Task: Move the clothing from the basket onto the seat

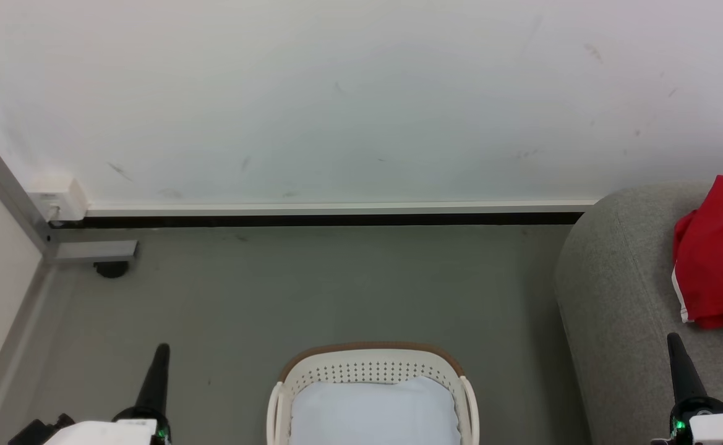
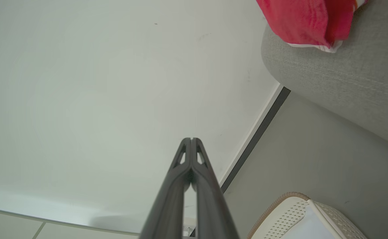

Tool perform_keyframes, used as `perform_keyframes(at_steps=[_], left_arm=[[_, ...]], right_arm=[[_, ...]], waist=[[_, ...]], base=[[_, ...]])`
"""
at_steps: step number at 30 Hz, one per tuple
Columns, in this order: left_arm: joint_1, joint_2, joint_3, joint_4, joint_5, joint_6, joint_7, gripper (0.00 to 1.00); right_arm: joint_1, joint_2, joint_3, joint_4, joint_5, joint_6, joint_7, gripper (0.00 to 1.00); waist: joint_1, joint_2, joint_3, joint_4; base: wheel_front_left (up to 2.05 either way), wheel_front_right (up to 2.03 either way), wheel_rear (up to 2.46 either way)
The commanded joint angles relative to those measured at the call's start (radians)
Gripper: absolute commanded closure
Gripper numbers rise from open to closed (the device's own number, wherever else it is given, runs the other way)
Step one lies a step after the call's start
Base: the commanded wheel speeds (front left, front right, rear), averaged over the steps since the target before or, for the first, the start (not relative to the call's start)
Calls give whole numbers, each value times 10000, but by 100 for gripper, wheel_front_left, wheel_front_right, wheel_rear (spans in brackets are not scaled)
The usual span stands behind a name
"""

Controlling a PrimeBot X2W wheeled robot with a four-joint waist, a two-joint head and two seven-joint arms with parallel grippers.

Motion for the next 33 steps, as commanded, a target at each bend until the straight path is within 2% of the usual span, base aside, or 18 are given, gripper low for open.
perform_keyframes(at_steps=[1,33], left_arm=[[-161,91,51,-70,-251,-28,68,100],[-326,107,171,-42,-2558,-36,690,100]], right_arm=[[-203,-9,-70,-1,183,-14,49,100],[-316,71,-334,140,2317,-20,690,100]], waist=[[0,-1,2,6],[0,-1,45,184]], base=[[0,0,0],[0,0,0]])
